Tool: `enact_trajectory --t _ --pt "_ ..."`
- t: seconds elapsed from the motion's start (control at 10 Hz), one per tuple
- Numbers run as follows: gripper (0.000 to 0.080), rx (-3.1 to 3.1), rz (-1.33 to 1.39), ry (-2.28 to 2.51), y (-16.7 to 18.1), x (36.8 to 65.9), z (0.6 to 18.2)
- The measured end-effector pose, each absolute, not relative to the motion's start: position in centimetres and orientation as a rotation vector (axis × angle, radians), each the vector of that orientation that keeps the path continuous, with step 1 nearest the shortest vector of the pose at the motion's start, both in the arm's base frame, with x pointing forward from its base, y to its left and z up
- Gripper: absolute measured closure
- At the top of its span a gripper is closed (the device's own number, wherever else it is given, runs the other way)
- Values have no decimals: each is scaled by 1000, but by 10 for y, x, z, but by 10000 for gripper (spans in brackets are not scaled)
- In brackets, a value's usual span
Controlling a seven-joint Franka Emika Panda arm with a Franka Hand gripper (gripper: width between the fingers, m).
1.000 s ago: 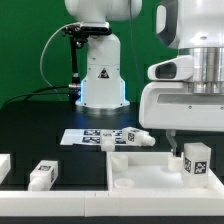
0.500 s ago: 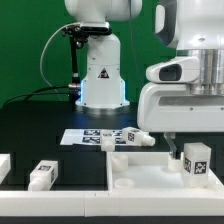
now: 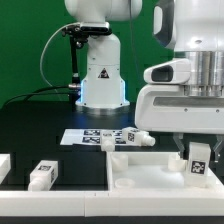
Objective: Assemble one leg
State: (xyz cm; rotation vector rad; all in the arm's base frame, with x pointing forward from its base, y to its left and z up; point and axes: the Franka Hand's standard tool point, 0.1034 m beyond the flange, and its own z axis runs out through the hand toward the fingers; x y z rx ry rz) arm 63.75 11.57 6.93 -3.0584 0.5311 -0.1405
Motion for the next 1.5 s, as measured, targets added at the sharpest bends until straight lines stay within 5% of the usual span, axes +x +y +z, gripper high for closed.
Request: enact_trajectory --t 0.8,1.1,1.2,1.5 --pt "514 -2237 -78 2029 115 639 69" --pt "509 -2262 -58 2003 114 638 69" --pt "288 -2398 -45 1865 115 638 71" --pt "181 -2789 -64 1214 115 638 71"
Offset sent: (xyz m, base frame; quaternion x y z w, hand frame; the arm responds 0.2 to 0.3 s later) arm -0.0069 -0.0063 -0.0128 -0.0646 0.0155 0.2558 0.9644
